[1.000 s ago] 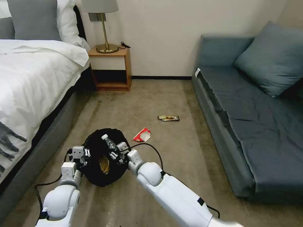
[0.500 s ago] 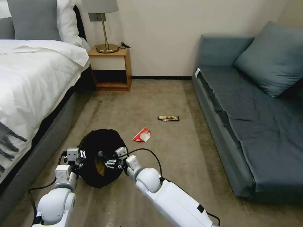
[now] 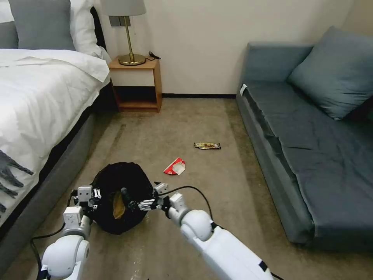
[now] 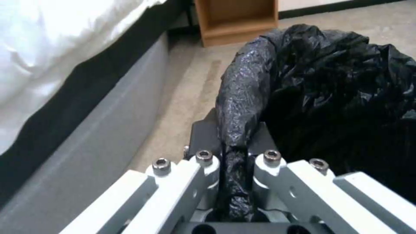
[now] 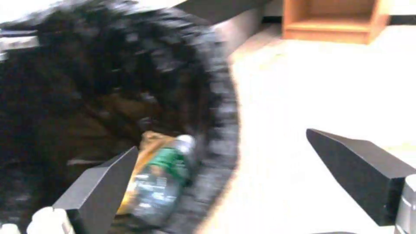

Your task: Pick up the trash bin, then pick up the garbage on the floor and place it into the trash bin.

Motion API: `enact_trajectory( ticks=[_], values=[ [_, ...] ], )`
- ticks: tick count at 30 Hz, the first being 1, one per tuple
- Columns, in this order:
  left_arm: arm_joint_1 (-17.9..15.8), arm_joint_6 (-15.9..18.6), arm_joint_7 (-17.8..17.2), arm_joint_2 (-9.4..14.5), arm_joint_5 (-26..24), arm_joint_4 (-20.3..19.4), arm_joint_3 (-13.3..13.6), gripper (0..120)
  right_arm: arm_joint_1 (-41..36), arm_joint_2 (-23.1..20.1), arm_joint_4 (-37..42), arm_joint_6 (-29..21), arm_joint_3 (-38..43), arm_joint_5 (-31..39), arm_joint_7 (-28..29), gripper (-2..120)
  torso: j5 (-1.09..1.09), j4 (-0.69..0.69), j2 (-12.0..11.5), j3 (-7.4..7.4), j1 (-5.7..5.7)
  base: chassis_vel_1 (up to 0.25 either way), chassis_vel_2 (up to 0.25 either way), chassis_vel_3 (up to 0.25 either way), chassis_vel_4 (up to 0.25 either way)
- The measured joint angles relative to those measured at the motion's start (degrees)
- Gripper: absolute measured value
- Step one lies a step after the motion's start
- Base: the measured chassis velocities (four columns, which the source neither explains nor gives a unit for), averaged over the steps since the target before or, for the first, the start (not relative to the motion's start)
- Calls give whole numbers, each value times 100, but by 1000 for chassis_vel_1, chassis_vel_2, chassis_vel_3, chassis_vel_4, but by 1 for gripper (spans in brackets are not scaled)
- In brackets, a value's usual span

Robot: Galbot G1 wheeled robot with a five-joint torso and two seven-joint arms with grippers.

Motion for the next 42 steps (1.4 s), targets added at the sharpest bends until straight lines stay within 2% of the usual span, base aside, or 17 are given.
enact_trajectory(
  ticks=[8, 13, 17, 26, 42],
  values=[
    [83, -46, 8, 27, -4, -7, -124, 0, -44, -236, 71, 59, 658, 392, 18, 100, 0, 0, 0, 1, 0, 0, 0, 0, 0],
    [142, -45, 8, 40, 17, -100, -180, 0, 29, -372, -224, 61, 1034, 521, 110, 100, 0, 0, 0, 1, 0, 0, 0, 0, 0],
    [225, -44, 5, 12, 39, -162, -258, 0, 171, -380, -757, 61, 1331, 540, 134, 100, -1, 1, 0, 1, 0, 0, 0, 0, 0],
    [281, -54, 6, 34, 60, -176, -304, 0, 395, -303, -1440, 103, 1545, 599, 191, 100, -1, 0, 0, 1, 0, 0, 0, 0, 0],
    [208, -53, 12, 123, 61, -167, -273, 0, 439, -254, -1566, 178, 1612, 575, 120, 100, -1, 0, 0, 1, 0, -17, 23, 17, -15]
  ],
)
